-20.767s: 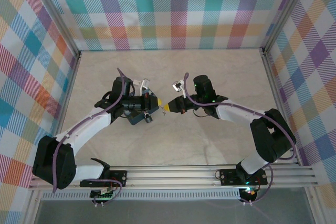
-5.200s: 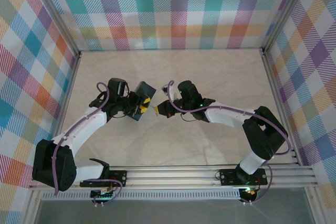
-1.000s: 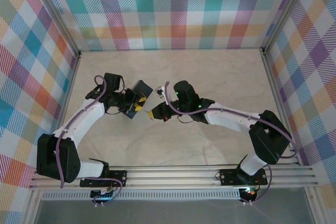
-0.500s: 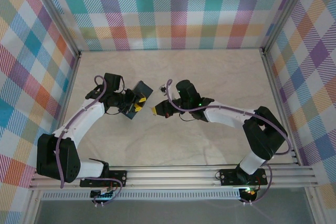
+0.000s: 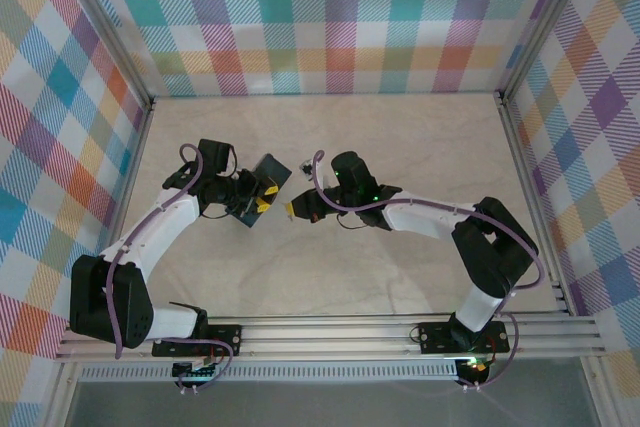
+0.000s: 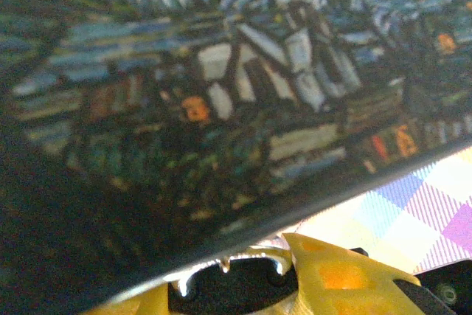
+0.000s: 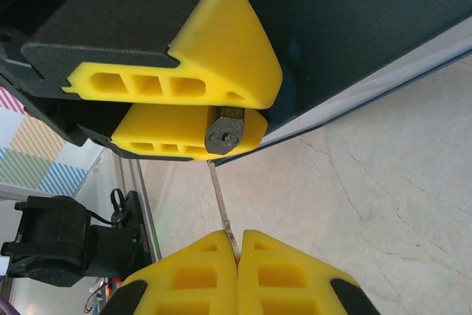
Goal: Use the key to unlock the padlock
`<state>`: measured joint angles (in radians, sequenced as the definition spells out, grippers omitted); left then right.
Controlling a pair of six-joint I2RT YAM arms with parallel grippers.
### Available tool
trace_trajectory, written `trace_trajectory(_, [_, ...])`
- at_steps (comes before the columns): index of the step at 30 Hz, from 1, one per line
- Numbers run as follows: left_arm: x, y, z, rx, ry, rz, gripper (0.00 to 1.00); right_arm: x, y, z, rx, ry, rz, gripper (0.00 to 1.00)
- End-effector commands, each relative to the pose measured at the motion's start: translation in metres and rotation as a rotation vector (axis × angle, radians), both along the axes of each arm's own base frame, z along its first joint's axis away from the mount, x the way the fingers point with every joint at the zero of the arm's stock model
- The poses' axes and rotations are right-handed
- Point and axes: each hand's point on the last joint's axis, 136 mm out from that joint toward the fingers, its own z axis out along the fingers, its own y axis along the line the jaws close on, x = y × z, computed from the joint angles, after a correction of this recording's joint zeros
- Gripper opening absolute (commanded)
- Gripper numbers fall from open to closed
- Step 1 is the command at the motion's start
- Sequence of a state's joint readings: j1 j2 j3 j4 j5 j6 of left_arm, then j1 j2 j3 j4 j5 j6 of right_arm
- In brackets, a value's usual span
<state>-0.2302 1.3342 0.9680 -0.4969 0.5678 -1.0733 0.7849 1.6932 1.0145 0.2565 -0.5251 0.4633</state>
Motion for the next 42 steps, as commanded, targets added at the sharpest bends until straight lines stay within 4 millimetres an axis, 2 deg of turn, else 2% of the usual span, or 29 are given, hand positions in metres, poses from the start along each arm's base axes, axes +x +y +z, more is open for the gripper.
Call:
trace_trajectory(1, [0.009, 0.0, 0.023, -0.036, -0.074, -0.002, 0.0, 0.005, 0.012, 0.015, 0.051, -0.028, 0.019, 0.0])
trace_trajectory(17, [0.007, 0.001, 0.026, -0.04, -0.082, -0.002, 0.0, 0.009, 0.017, 0.014, 0.06, -0.023, 0.02, 0.0])
trace_trajectory(27, [0.007, 0.001, 0.028, -0.042, -0.087, 0.002, 0.0, 0.012, 0.018, 0.005, 0.041, -0.01, 0.013, 0.0])
trace_trajectory(42, [0.014, 0.004, 0.023, -0.017, -0.084, 0.021, 0.0, 0.006, 0.012, -0.003, 0.021, 0.005, 0.012, 0.0])
